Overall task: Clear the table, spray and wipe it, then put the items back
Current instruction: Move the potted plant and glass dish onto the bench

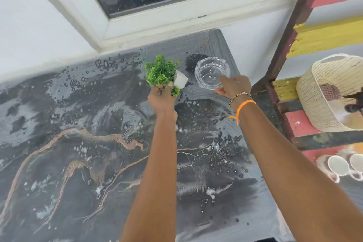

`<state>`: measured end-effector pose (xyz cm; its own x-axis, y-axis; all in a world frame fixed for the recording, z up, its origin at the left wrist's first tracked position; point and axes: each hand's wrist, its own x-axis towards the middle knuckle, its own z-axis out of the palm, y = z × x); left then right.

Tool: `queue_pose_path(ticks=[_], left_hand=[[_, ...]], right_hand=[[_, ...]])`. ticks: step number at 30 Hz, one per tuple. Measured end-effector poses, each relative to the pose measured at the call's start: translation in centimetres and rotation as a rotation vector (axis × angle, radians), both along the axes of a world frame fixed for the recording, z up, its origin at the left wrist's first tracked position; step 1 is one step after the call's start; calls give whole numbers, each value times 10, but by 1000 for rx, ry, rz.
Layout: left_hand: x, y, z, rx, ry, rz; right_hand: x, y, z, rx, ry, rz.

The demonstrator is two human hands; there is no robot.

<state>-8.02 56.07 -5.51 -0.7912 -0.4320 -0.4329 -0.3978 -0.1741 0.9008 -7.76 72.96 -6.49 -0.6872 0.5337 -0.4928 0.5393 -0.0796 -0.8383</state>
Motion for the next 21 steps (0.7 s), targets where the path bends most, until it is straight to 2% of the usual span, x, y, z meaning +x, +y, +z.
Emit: queue_pose_path(ticks=[5,9,13,17,21], left_hand=[[39,41,7,25,-1,-100],[69,86,13,-74,47,-213],[108,152,11,-143,52,-414],[151,229,-1,-143,-26,-574],[187,305,-14,-158,-88,-709]], right_hand=[[46,44,7,58,27,-69],[93,97,8,64,20,-95],[151,164,4,72,39,-177],[211,234,-2,86,-20,-285],[260,305,-16,173,-125,-304]])
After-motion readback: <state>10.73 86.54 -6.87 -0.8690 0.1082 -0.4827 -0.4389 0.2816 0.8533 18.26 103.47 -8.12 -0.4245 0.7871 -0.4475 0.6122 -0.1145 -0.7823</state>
